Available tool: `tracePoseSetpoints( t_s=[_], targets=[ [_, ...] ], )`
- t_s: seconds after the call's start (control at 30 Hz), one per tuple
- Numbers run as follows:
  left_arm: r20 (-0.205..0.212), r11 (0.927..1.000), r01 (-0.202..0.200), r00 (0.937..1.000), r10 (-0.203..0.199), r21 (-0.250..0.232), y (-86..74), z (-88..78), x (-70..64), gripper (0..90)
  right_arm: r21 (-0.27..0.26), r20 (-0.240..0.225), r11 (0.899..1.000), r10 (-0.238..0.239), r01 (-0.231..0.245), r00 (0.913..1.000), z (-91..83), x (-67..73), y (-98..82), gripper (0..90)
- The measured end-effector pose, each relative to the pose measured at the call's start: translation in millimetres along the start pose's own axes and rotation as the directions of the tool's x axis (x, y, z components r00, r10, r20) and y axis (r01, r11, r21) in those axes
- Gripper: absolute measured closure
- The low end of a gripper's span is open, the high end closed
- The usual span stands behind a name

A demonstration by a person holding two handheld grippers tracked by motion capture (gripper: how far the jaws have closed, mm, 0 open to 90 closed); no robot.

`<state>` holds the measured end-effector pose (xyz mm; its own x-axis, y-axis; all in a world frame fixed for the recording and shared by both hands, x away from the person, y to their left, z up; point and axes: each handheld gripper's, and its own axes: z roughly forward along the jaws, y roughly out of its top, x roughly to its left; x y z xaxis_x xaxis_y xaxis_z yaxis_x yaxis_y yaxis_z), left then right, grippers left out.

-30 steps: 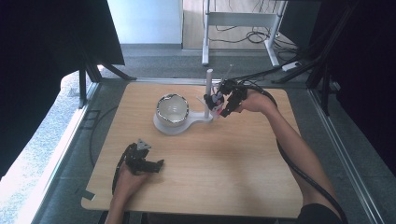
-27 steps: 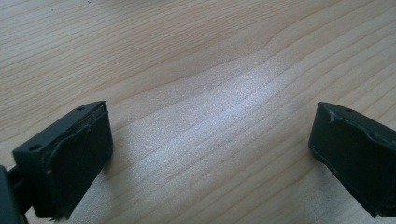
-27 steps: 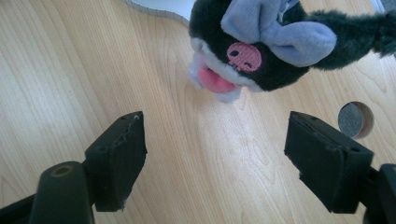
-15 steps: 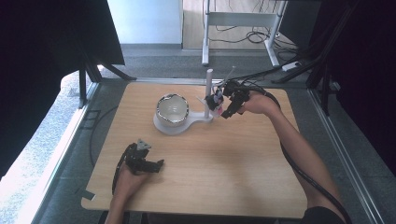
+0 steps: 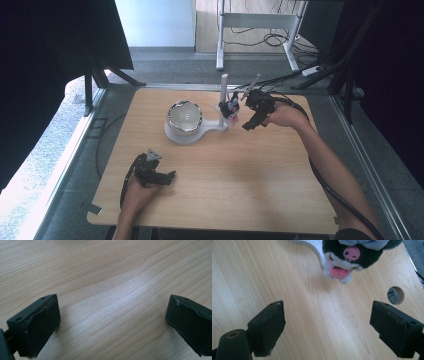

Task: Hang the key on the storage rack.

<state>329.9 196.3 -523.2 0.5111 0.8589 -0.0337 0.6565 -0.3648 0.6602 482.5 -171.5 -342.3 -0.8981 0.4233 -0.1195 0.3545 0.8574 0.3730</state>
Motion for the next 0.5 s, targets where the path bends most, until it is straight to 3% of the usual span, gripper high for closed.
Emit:
tracePoseSetpoints(
  t_s=[0.5],
  targets=[
    [-0.002,1.0,0.001,1.0,-0.001,-0.003,-0.1,0.2,-0.1,0.0,-0.034,0.012,0.999,0.023,-0.022,0.9997,-13.7,6.3,-31.2,12.1]
  ],
)
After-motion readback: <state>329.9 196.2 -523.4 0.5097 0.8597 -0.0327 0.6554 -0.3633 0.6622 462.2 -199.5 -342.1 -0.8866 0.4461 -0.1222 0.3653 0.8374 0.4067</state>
